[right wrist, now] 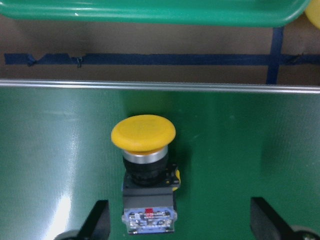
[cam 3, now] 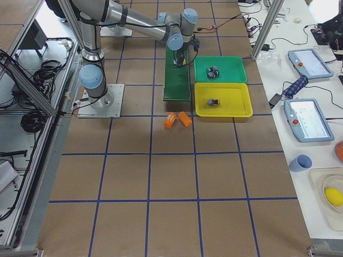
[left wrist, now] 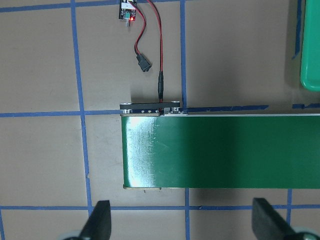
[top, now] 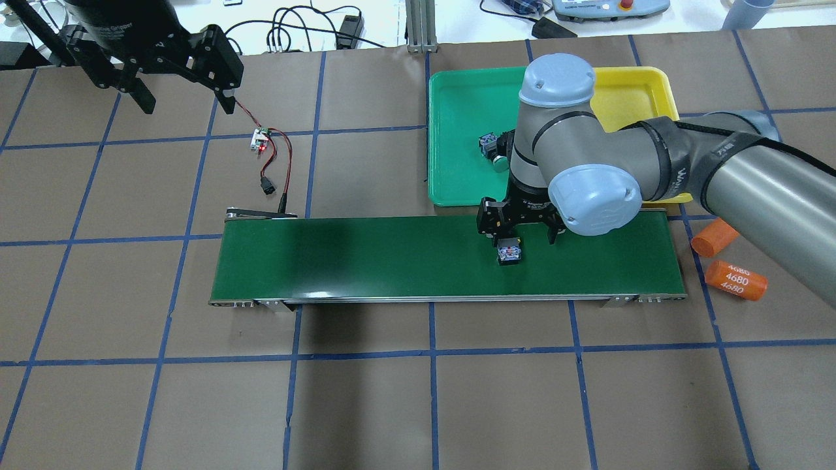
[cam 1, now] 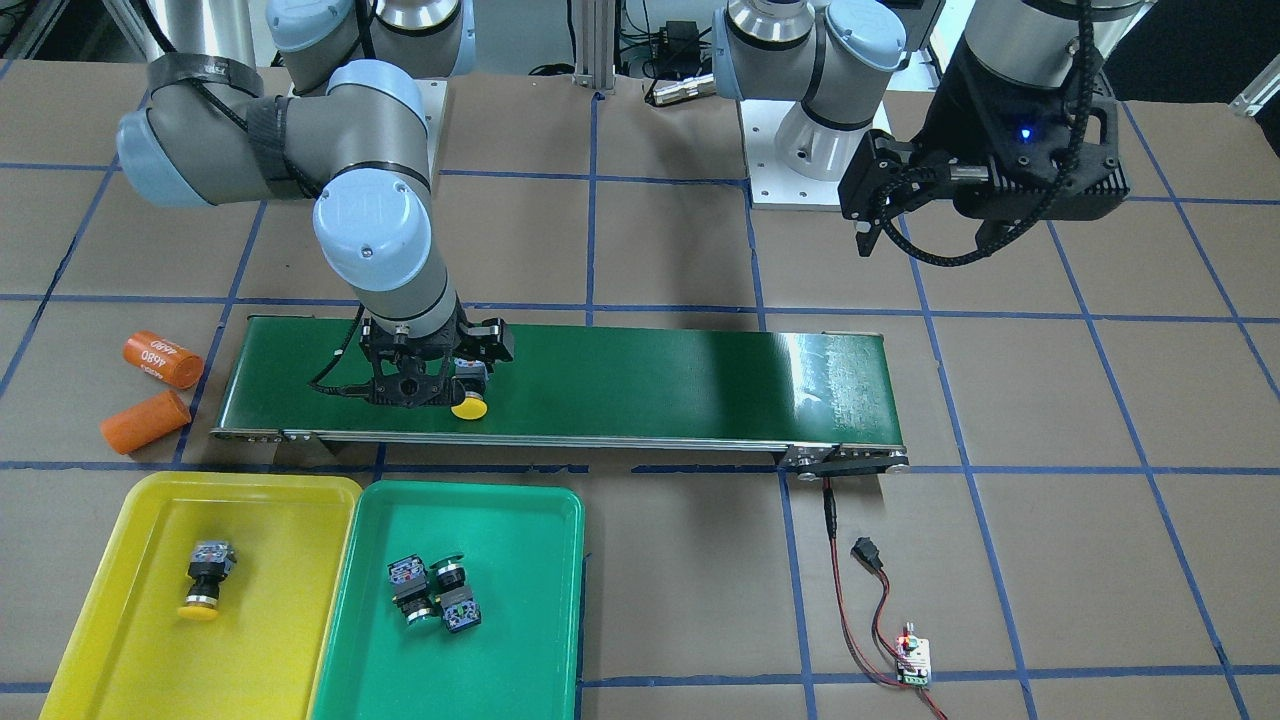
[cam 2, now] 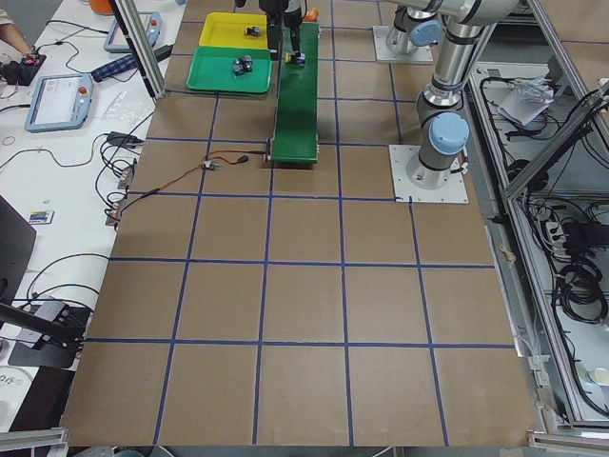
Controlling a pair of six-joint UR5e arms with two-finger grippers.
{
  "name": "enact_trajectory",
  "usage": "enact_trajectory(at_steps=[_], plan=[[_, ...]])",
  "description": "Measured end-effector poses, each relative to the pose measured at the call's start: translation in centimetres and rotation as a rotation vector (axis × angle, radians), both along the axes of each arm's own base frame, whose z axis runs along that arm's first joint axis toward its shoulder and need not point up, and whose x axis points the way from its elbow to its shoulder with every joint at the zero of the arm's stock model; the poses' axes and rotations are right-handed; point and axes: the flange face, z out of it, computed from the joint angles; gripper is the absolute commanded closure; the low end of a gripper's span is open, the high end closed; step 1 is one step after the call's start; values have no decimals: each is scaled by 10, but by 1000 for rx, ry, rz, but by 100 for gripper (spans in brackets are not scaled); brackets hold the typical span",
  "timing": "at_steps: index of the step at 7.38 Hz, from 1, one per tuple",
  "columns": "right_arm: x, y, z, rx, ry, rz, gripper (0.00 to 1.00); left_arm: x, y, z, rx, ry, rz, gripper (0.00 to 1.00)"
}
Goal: Sort buttons by color to trays
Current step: 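Grasp the last yellow-capped button on the belt with the right gripper, then lower the yellow button into the yellow tray and open the right gripper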
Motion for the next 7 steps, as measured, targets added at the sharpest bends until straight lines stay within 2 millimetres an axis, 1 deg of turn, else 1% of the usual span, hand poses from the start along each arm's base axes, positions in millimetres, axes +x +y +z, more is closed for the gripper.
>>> enact_trajectory(at_steps=[1,2,3,5,7], plan=[[0,-1,-9,16,3,0,15,0,0,1,-1,1,0,0],[-1,-3,-16,29,6,-1,73,0,1,1,-2,2,-1,0],[-3,-4,-20,38,9,-2,100,0,1,1,-2,2,-1,0],[-7,-5,-22,49,16,-1,100,-1,0,-1,2,5,0,0],[-9,-6,-15,41,18,-9,100,-1,-1,-2,2,8,1,0]])
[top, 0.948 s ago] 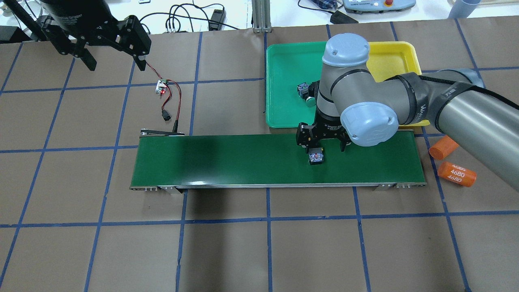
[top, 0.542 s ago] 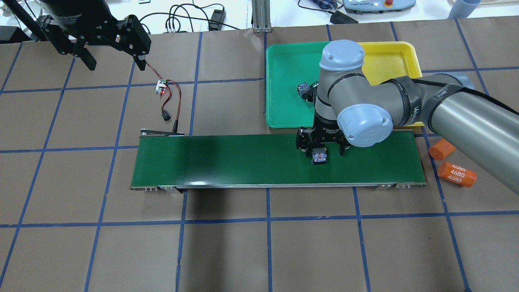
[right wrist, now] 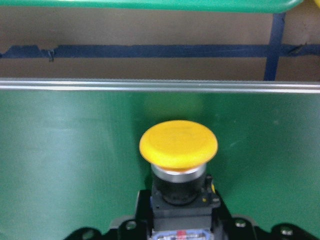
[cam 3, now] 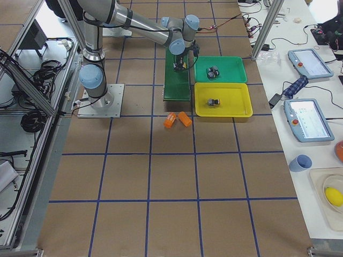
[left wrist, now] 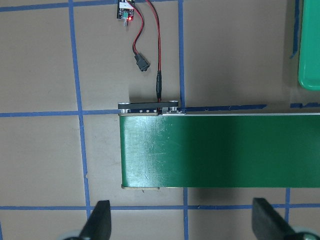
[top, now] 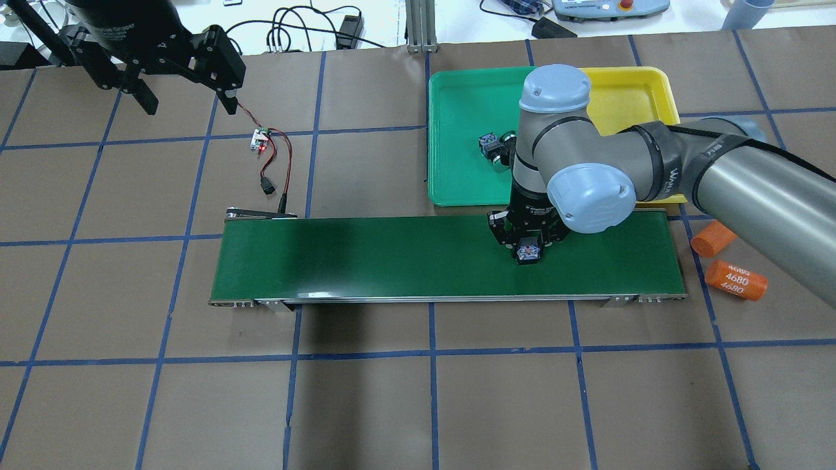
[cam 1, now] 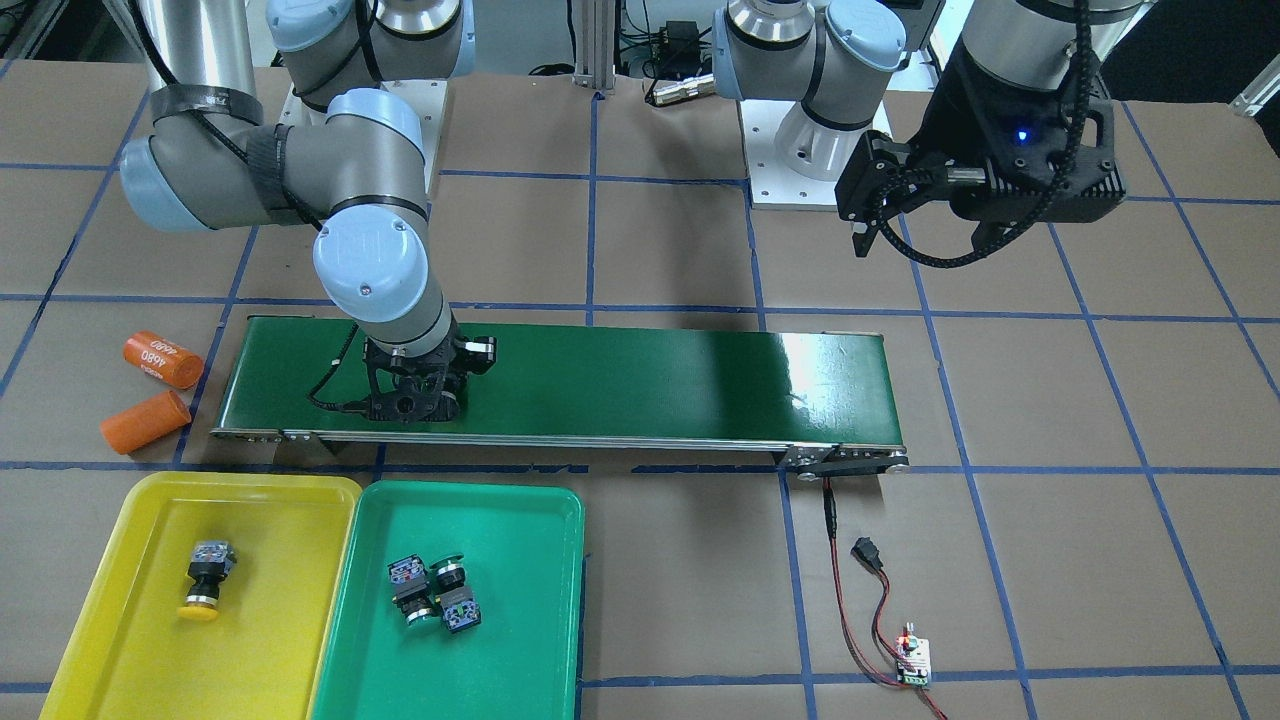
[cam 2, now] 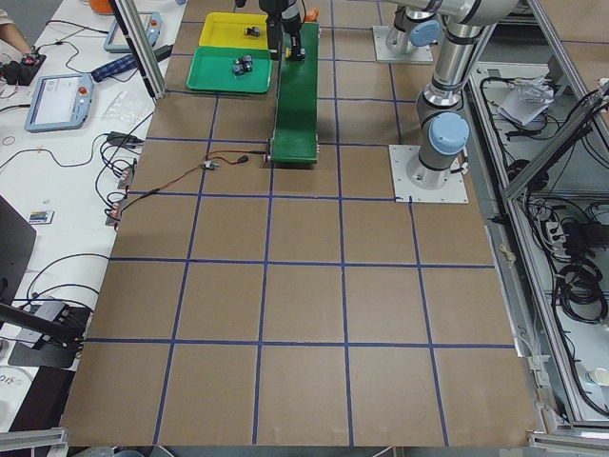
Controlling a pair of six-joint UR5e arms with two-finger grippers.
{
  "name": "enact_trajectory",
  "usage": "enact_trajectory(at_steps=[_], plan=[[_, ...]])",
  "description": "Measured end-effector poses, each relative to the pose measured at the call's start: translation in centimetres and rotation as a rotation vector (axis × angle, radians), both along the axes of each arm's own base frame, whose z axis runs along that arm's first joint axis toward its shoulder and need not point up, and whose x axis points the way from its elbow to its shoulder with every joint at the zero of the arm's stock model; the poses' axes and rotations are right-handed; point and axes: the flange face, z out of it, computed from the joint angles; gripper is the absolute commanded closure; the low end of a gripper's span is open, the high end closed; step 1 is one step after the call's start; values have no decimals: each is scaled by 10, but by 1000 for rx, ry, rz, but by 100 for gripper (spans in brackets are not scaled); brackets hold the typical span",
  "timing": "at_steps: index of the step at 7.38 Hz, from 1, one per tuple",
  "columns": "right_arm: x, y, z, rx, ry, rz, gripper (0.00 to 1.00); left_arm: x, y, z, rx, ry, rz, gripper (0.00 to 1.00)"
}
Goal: Sort buttons by color to trays
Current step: 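Lower the yellow button into the yellow tray and open the right gripper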
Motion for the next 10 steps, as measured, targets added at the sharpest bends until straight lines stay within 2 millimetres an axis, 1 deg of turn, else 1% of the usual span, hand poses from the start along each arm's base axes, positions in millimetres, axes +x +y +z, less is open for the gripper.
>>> enact_trajectory(at_steps=[1,2,3,4,5,6,7,8,9,10], plan=[[-2,-6,9,-20,4,-3,100,0,-1,-1,1,0,0,0],[-7,-19,28,-63,16,-8,100,2,-2,-2,4,-2,2,0],[-20,-41,51,-122,34,-25,100,2,-3,-4,8,-2,4,0],[-39,-62,69,-172,42,-58,100,1,-5,-7,14,-2,5,0],[-67,-83,74,-205,46,-95,100,0,-5,-10,26,-2,2,0],[-99,-104,68,-229,49,-116,100,-1,-4,-11,38,-3,-7,0],[-128,-121,53,-236,50,-100,100,-1,-2,-12,46,-3,-22,0],[-146,-131,36,-226,48,-80,61,-1,-3,-14,52,-5,-47,0],[-154,-138,21,-224,42,-75,1,0,-3,-13,51,-6,-71,0],[-157,-143,11,-234,36,-72,0,0,-1,-11,45,-7,-83,0]])
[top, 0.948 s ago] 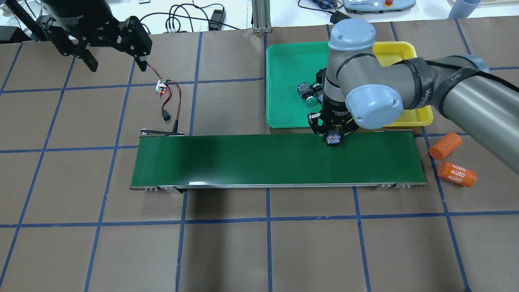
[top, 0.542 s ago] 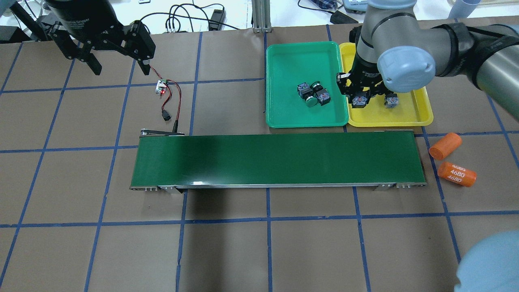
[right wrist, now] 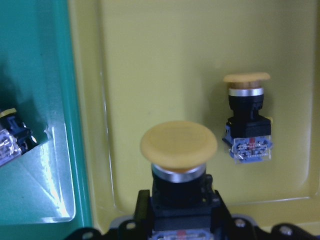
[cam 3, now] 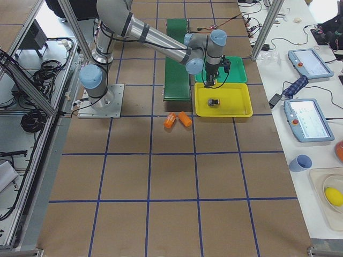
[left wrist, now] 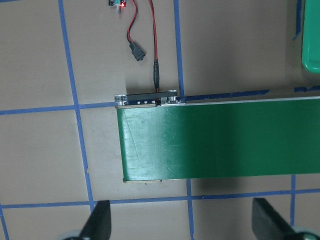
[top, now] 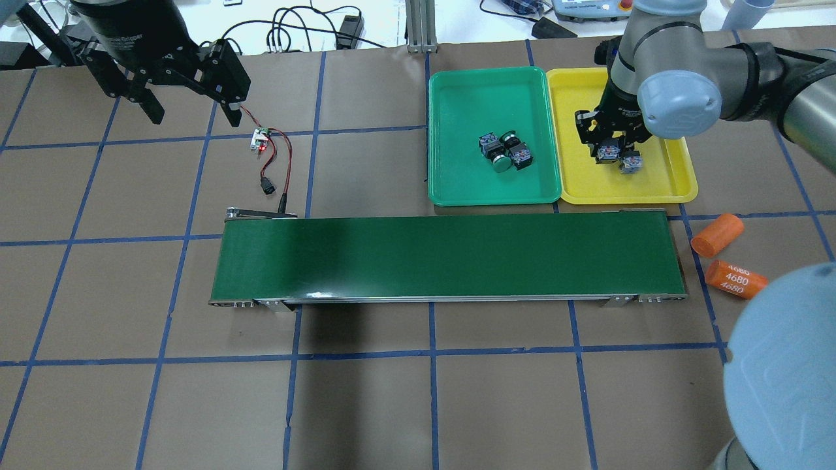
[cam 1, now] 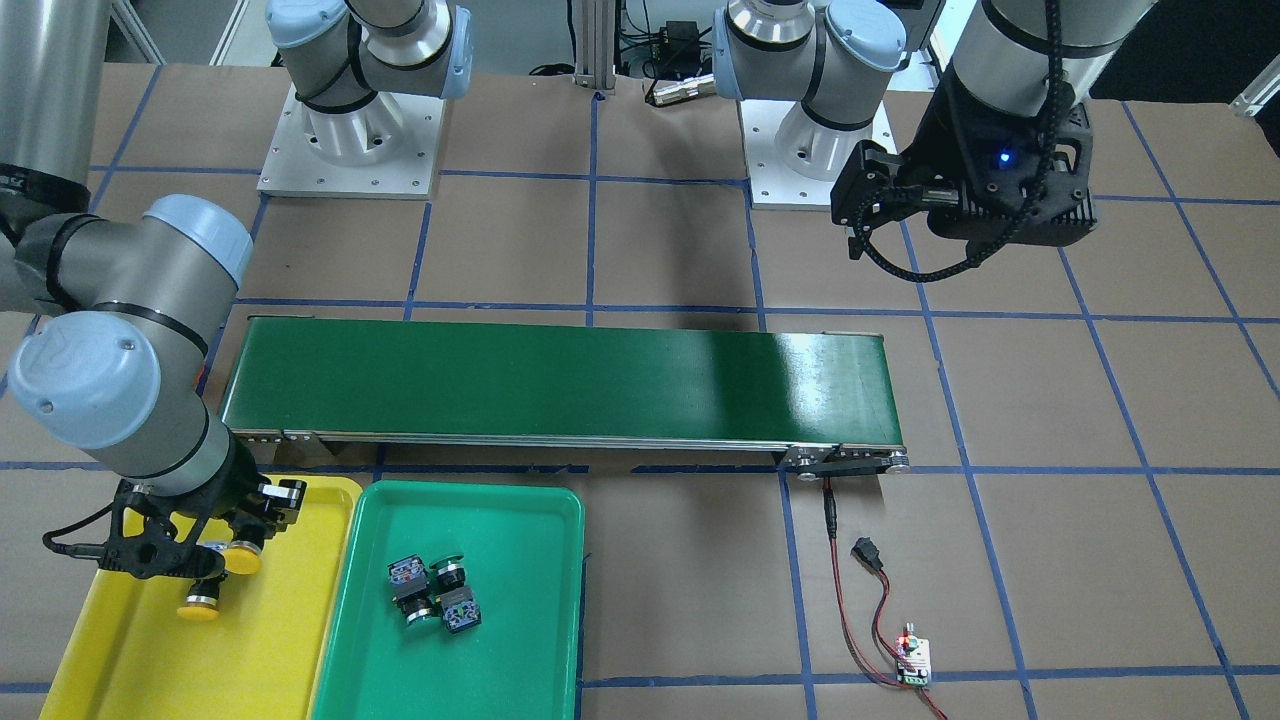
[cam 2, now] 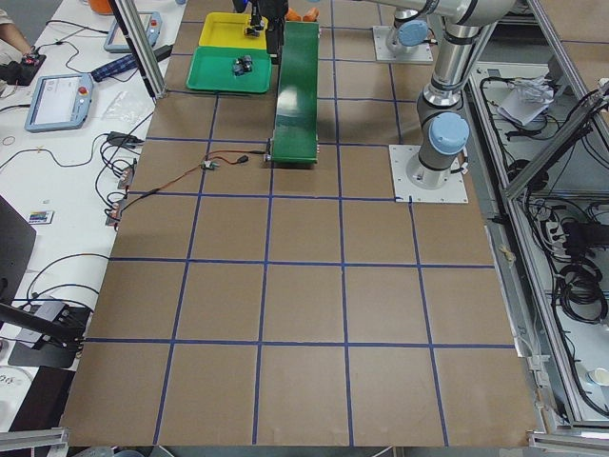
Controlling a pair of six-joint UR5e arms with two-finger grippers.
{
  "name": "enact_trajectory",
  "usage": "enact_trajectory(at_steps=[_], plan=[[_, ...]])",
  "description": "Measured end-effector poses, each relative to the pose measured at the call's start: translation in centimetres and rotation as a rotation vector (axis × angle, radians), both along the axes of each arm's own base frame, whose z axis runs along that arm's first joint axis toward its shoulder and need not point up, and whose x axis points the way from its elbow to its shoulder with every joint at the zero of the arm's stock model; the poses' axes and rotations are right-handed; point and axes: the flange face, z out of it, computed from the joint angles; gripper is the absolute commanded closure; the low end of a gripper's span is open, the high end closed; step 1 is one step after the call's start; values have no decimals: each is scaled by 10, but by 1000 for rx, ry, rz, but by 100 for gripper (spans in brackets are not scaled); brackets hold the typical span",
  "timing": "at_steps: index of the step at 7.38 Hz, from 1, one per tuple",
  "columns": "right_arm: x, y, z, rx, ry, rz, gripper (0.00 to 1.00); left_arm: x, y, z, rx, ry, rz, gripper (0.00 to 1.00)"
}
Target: Sort buttons by color to trays
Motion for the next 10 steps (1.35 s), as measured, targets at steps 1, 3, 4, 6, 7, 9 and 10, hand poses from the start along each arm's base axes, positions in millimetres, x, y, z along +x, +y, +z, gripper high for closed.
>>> enact_trajectory(at_steps=[1,3,4,6,7,9,10], plan=[[-2,-4,-6,-10,-1,5,0,0,1,2,-4,-1,-4,0],[-3,-2,1,-18,3,7,0,0,0,1,-2,-2,-6,0],[-2,6,17,-12,3,5,0,0,-2,-1,0,-2,-6,0],[4,44,87,8,0,-1,0,0,-3,-2,2,-2,-5,0],[10,76,136,11,-2,1,0,0,-3,-2,2,-2,-5,0],[40,151,212,27,-5,28,0,0,-3,-2,1,-3,-2,0],[64,183,236,23,-3,49,0,0,-3,-1,0,-3,-1,0]])
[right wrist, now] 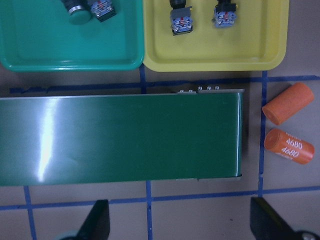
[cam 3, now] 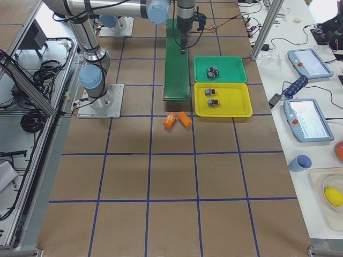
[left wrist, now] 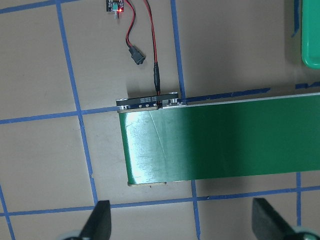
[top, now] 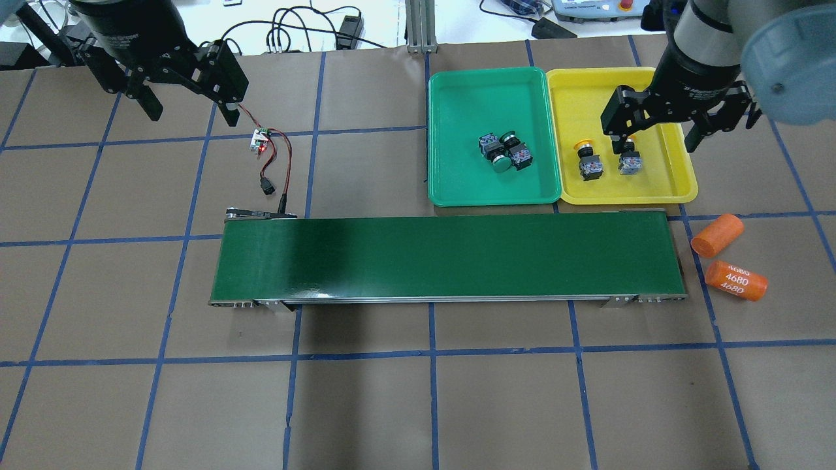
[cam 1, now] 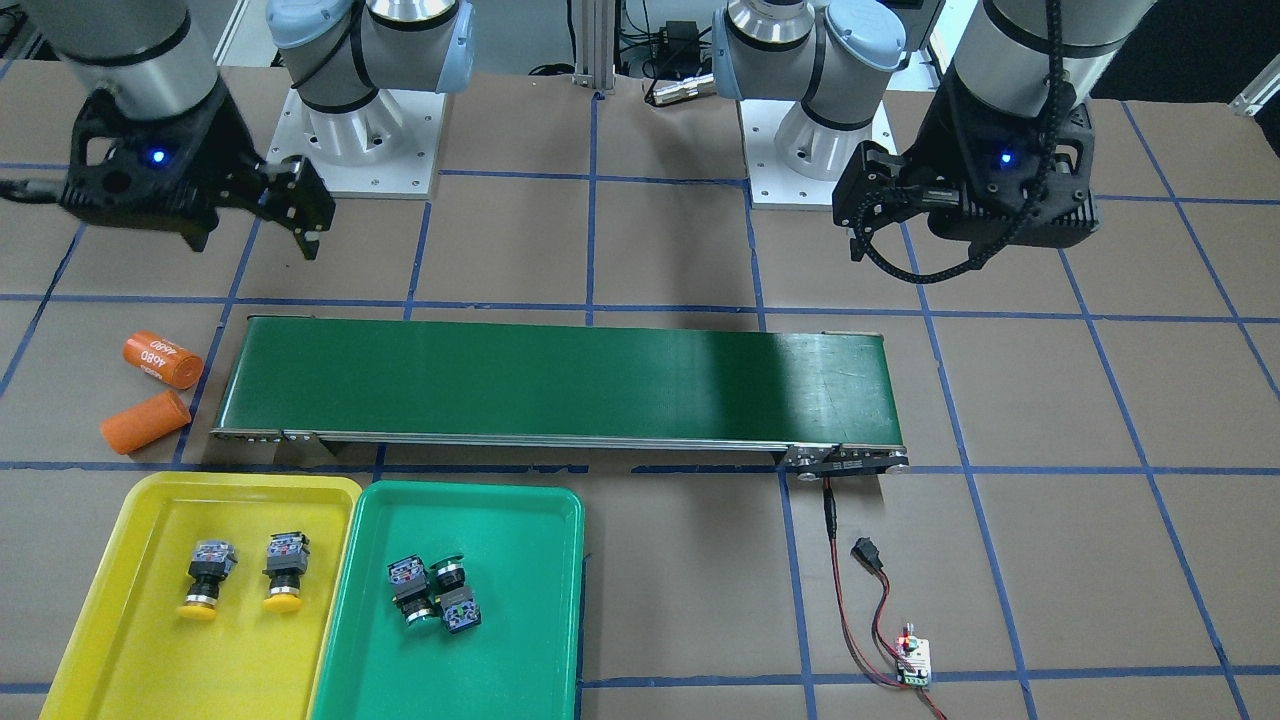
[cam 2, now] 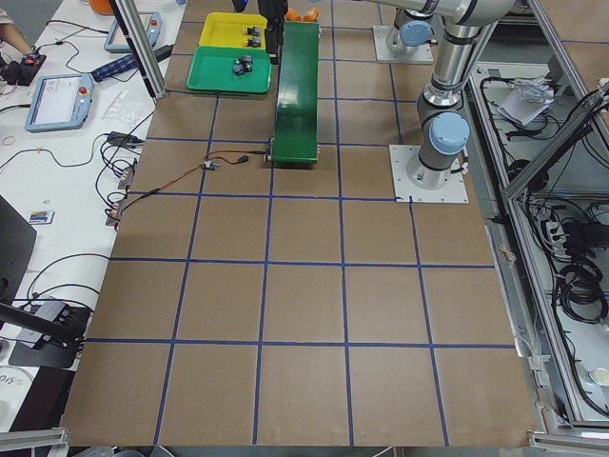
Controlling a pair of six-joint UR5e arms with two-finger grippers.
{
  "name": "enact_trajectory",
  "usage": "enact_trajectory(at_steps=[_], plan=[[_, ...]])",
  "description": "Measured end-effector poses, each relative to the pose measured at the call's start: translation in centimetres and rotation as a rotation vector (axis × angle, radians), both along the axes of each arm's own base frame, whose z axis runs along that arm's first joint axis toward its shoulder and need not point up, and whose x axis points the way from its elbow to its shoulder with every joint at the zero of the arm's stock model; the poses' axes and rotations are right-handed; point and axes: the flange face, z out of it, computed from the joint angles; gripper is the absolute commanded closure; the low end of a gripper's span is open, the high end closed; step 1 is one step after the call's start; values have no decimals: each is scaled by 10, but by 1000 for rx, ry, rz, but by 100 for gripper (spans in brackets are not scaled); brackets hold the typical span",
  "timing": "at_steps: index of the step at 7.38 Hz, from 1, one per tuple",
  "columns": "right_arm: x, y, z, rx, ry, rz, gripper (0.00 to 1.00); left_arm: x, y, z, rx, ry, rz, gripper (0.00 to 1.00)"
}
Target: Sort buttons by color to trays
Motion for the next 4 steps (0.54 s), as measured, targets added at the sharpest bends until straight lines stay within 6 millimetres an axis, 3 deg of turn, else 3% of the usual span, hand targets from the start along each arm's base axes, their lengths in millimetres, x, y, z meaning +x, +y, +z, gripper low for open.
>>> enact_trajectory(at_steps=[2,4], plan=[[35,44,20,17,-17,24,0,0,0,0,-1,0,1,0],[42,65,10,66,-35,26,0,0,0,0,-2,1,2,0]])
